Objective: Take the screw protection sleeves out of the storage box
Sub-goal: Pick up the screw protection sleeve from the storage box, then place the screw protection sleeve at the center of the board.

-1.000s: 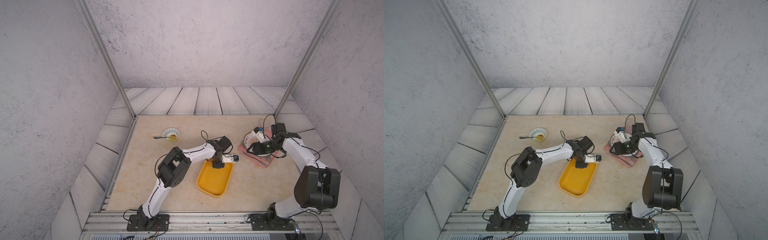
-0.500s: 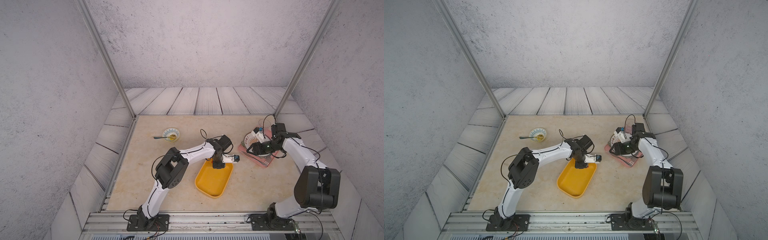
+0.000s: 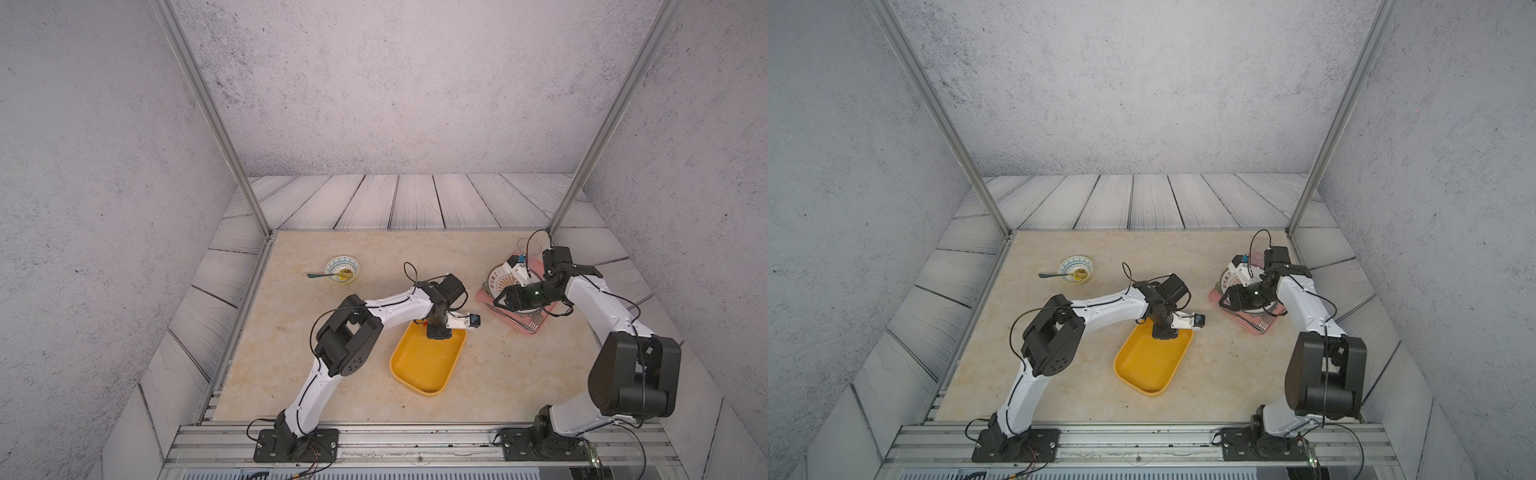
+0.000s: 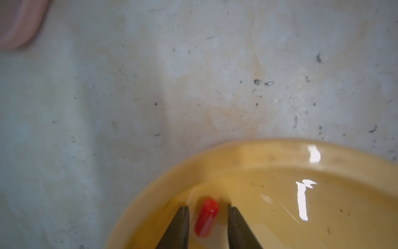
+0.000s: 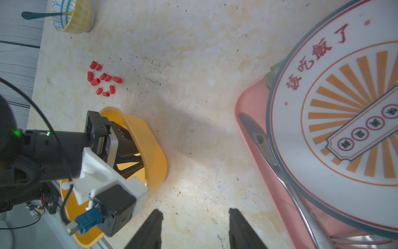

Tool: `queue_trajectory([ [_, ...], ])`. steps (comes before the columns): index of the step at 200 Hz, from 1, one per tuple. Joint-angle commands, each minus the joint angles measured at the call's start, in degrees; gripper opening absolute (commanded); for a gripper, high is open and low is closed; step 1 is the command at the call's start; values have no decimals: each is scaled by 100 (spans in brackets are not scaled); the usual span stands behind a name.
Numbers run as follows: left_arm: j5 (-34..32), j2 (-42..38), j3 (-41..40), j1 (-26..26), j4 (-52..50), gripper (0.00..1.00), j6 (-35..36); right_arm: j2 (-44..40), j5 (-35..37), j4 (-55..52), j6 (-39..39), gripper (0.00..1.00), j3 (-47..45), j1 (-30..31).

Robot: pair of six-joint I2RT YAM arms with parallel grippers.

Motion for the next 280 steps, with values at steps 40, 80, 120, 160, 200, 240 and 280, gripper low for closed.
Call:
queue_trajectory([
  [40, -52, 132, -180, -26, -69, 22, 63, -147, -143, -104, -64, 53, -58, -46],
  [80, -15, -109, -179, -28, -51, 11, -108, -164, -142, -112, -68, 53, -49, -61],
  [120, 193, -587, -256, -10, -102, 5, -463, -179, -126, -113, -75, 53, -49, -81],
  [160, 476, -1367, -554, 242, -447, 5, -749, -282, -58, -73, -173, 53, -66, -90],
  [200, 763, -2596, -1504, 1175, -737, 5, -1115, -607, -693, -103, -644, 54, -209, -26],
  [240, 528, -3048, -2583, 2271, -434, 5, -1333, -1054, -914, 242, -1102, 65, -595, 928],
  [280, 131, -2743, -3093, 2717, 99, 7, -1430, -858, -255, 440, -1215, 75, -673, 2149],
])
